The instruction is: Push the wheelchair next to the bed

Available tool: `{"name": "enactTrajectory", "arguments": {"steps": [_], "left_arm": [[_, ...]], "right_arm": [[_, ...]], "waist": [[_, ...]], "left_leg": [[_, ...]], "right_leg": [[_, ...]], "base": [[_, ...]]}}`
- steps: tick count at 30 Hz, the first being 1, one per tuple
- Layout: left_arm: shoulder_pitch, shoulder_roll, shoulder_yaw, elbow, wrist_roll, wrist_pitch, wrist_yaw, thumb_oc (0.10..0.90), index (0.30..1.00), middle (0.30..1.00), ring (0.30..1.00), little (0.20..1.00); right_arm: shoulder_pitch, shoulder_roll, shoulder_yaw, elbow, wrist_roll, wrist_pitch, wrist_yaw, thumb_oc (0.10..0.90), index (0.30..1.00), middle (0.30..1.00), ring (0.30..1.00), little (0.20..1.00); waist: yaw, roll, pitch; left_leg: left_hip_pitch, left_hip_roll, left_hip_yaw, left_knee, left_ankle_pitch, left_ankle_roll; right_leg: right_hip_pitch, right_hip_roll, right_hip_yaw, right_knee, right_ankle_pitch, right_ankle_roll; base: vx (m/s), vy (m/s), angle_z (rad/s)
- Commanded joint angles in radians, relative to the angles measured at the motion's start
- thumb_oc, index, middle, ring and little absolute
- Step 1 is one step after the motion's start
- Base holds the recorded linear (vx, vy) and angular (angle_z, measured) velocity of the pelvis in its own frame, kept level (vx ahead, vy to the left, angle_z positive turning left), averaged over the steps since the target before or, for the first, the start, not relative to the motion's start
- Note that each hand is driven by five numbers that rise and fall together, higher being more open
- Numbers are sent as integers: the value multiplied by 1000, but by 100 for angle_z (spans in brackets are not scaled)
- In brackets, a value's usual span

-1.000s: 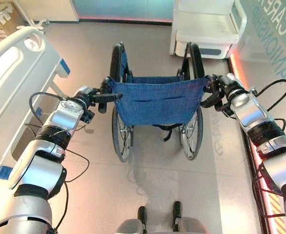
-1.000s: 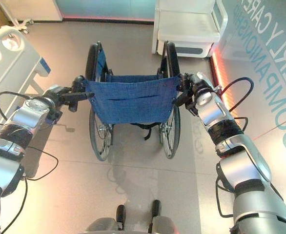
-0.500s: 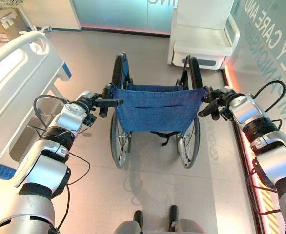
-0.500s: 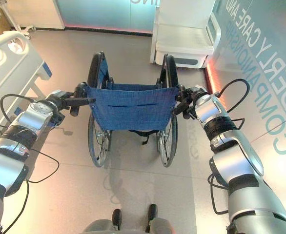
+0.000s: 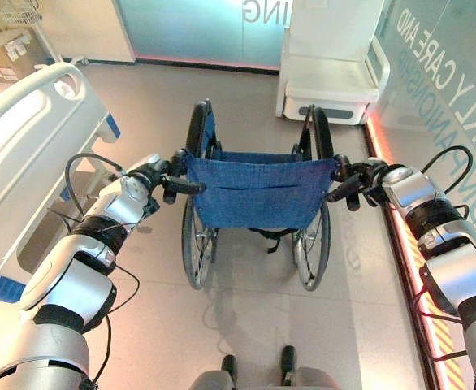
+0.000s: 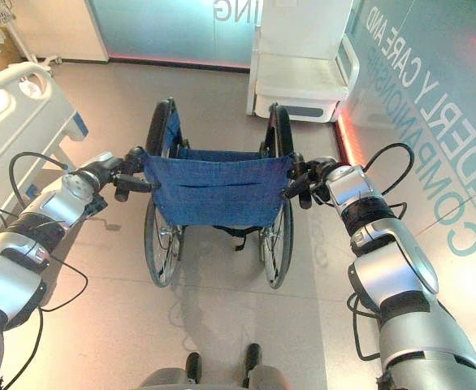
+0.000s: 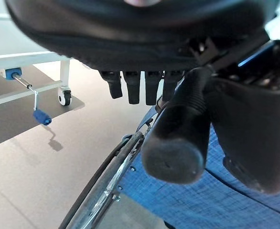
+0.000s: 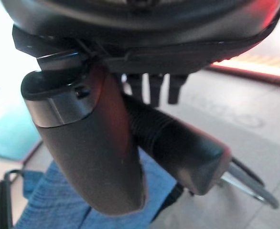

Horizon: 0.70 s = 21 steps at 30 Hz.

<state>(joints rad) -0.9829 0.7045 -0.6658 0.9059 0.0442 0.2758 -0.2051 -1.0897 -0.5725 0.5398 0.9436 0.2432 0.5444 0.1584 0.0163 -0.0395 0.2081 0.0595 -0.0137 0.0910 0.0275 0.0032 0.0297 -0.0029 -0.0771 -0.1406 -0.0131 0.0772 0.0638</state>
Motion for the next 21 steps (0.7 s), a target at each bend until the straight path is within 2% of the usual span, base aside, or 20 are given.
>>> {"name": "enactTrajectory", "arguments": {"steps": [1, 2, 3, 4, 7, 11, 14, 16, 21], "left_arm": [[-70, -11, -49, 45, 72, -34, -88, 533, 500, 500, 500, 500], [-67, -15, -52, 48, 82, -23, -116, 467, 401, 401, 401, 401], [-63, -20, -53, 48, 92, -18, -127, 467, 401, 401, 401, 401], [-62, -25, -57, 50, 107, -10, -143, 400, 300, 300, 300, 300], [-66, -35, -67, 70, 123, 5, -185, 400, 300, 300, 300, 300], [-61, -53, -60, 92, 118, 25, -162, 400, 300, 300, 300, 300], [-57, -54, -51, 94, 101, 24, -98, 400, 300, 300, 300, 300], [-59, -55, -48, 97, 91, 17, -69, 400, 300, 300, 300, 300], [-77, -59, -31, 100, 51, -22, 85, 400, 300, 300, 300, 300]], "right_arm": [[-39, -41, 93, 14, -30, -96, -97, 400, 300, 300, 300, 300], [-36, -40, 92, 1, -50, -91, -100, 400, 300, 300, 300, 300], [-36, -41, 95, -9, -59, -85, -98, 400, 300, 300, 300, 300], [-38, -40, 99, -14, -69, -83, -98, 400, 300, 300, 300, 300], [-51, -35, 112, -21, -90, -89, -99, 400, 300, 300, 300, 300], [-62, -27, 131, -42, -158, -96, -83, 400, 300, 300, 300, 300], [-69, -31, 156, -65, -224, -77, -15, 400, 300, 300, 300, 300], [-71, -29, 162, -60, -232, -79, -5, 400, 300, 300, 300, 300], [-81, -23, 172, -24, -258, -97, 30, 400, 300, 300, 300, 300]], "waist": [[1, 34, 15], [0, 35, 15], [-1, 36, 17], [-1, 37, 18], [-3, 40, 20], [-7, 39, 25], [-10, 38, 27], [-10, 38, 28], [-5, 31, 34]], "left_leg": [[-45, -14, -11, 27, -70, -5], [-46, -15, -11, 29, -70, -5], [-47, -15, -11, 29, -70, -5], [-48, -16, -11, 30, -70, -4], [-51, -17, -11, 31, -70, -4], [-56, -19, -10, 36, -71, -5], [-60, -19, -8, 39, -70, -5], [-59, -20, -9, 38, -69, -6], [-61, -20, -11, 39, -69, -5]], "right_leg": [[14, 8, -11, 76, -110, -1], [13, 7, -11, 76, -108, 0], [13, 6, -11, 76, -108, 0], [11, 5, -12, 76, -107, 0], [9, 4, -12, 74, -106, 0], [6, 2, -11, 73, -104, 0], [2, 3, -7, 75, -105, -1], [3, 3, -7, 74, -105, -1], [3, 2, -10, 76, -108, -5]], "base": [[0, 0, 0], [0, 0, 0], [0, 0, 0], [0, 0, 0], [-2, 5, 1], [0, 0, 0], [0, 0, 0], [0, 0, 0], [0, 0, 0]]}}
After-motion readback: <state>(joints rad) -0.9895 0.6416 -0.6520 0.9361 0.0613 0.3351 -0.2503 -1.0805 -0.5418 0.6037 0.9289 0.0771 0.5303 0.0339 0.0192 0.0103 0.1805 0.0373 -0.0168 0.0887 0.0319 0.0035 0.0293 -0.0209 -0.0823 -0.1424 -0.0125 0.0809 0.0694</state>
